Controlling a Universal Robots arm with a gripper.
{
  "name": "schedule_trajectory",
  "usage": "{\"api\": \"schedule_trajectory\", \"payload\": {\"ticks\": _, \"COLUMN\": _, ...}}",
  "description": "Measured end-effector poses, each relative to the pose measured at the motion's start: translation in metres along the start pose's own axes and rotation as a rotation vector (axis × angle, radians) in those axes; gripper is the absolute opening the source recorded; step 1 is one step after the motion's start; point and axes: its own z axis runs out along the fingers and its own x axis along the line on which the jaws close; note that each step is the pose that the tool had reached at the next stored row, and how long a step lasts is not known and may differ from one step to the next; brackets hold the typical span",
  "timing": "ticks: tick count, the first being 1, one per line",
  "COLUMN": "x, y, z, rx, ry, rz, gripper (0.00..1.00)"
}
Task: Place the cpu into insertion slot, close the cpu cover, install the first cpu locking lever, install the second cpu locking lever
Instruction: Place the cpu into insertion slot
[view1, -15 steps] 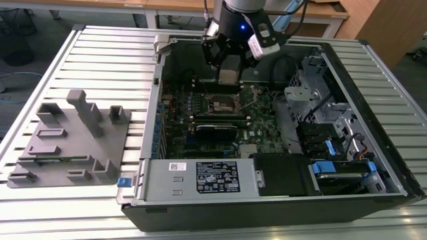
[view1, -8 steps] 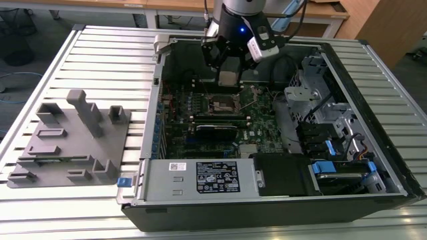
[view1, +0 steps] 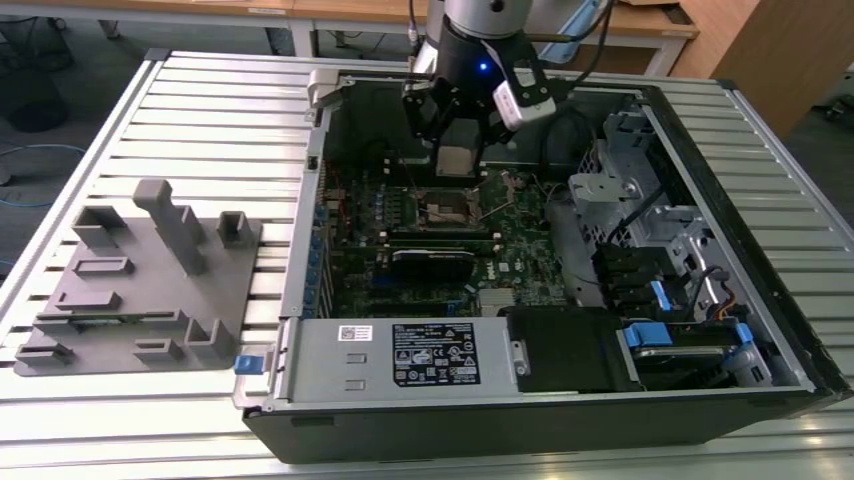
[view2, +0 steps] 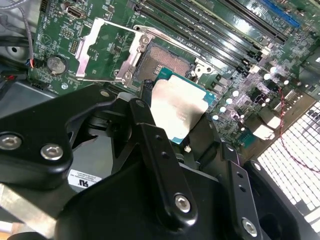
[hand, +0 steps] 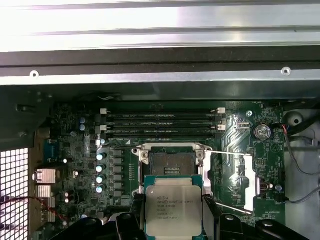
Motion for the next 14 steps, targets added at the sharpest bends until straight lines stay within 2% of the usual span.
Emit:
{"api": "schedule_trajectory", "payload": {"ticks": 8, "x": 0.0000, "y": -0.0001, "z": 0.0037, "rx": -0.0008, "ry": -0.0008, "rz": 0.000, "gripper": 0.54}}
{"api": "schedule_trajectory", "payload": {"ticks": 14, "x": -0.0002, "y": -0.0004, "z": 0.0100, "rx": -0.0031, "ry": -0.0141, "rz": -0.001, "gripper": 0.54}}
